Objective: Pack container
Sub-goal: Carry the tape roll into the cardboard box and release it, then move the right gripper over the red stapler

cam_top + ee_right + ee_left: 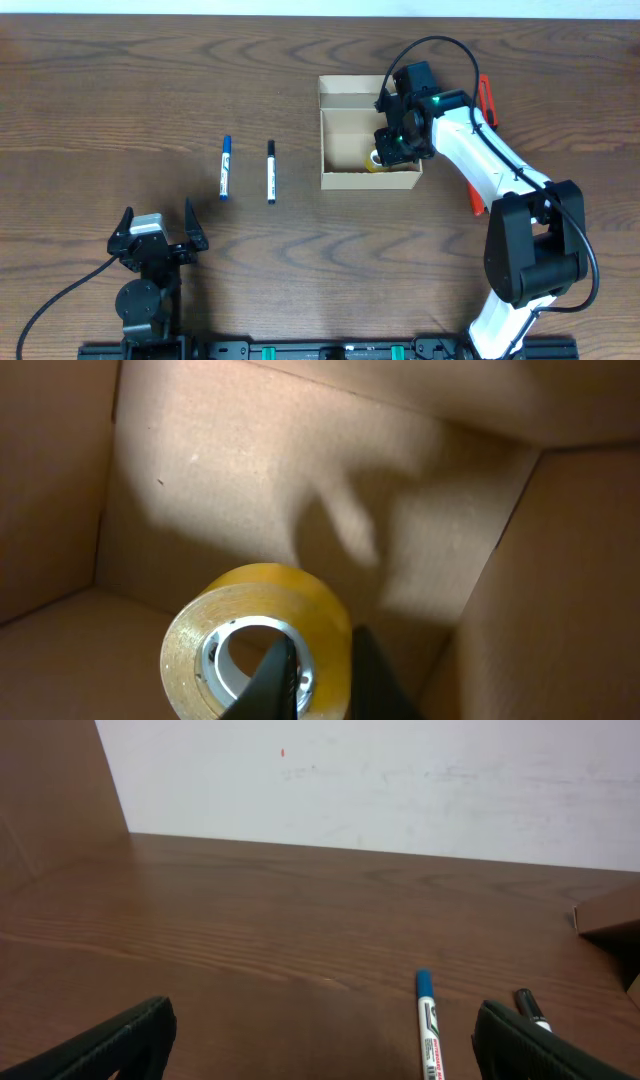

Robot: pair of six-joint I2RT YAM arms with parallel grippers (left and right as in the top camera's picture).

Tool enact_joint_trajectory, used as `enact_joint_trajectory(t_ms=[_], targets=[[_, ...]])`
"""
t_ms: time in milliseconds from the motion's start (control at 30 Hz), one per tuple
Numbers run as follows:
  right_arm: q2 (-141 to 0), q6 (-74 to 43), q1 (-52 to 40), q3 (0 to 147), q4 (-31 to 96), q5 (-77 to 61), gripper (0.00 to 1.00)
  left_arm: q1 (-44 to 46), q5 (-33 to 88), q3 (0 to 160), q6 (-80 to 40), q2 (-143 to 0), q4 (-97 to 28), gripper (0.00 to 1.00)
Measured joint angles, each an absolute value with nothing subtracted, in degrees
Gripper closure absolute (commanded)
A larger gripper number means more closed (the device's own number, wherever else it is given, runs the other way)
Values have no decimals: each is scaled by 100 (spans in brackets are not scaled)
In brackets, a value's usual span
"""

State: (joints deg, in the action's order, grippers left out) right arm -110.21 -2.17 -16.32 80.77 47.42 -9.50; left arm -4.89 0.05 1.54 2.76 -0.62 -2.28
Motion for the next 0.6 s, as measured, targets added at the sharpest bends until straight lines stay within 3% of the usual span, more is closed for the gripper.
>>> enact_joint_trajectory(t_ms=[100,433,600], targets=[[-11021,-185,-1632,8077,4720,-941,69,-489,8,152,276,-62,-226,5],[-11021,-189,-1632,8136,4722,-941,49,-489,5,152,276,-62,-226,5],[-11039,-189,-1614,9277,5358,-915,36,-489,8,152,276,-62,-226,5]])
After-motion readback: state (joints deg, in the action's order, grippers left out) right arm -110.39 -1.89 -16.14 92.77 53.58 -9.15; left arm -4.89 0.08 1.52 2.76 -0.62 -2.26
